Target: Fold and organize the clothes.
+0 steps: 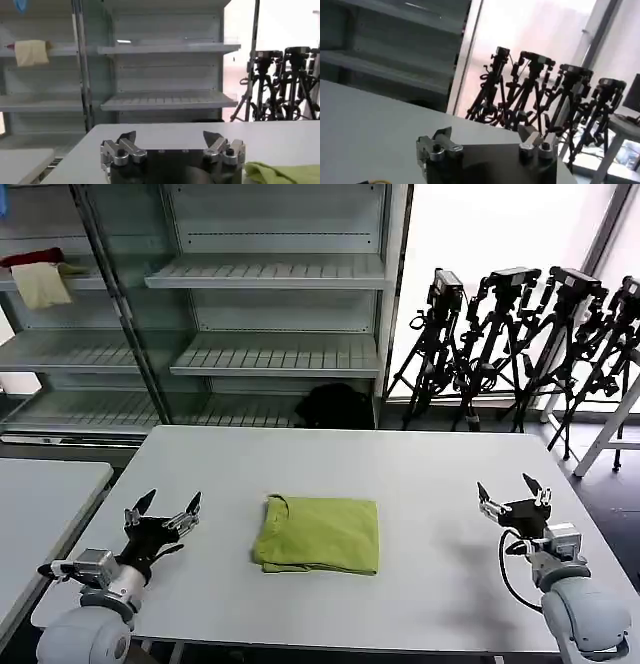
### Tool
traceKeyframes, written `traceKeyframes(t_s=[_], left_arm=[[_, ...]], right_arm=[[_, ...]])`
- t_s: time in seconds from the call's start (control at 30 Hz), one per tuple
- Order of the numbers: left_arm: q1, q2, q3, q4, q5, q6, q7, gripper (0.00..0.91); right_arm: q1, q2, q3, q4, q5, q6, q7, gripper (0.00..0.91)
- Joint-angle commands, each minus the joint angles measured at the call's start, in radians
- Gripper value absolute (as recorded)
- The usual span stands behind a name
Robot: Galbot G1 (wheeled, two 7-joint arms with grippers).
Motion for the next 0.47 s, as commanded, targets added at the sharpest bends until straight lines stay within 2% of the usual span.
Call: traceKeyframes(t_s=[0.03,0.33,0.47], left_arm=[[0.003,0.001,-0.001,0.012,-0.004,-0.019,-0.001,0.907],[-0.002,-0.003,0.013,0.015,-0.005,-0.025,-0.011,0.907],[-0.004,-0.002,0.017,0.014,-0.004,-0.027,-0.016,0.907]], right_arm=[[0.0,-0.019,0.01,-0.013,0.03,0.016,-0.035,0.907],[0.008,-0.012,-0.005,-0.018,0.019,0.025,-0.023,0.907],[0.012,-0.009,-0.017,-0.022,0.017,-0.011,-0.001,0.907]])
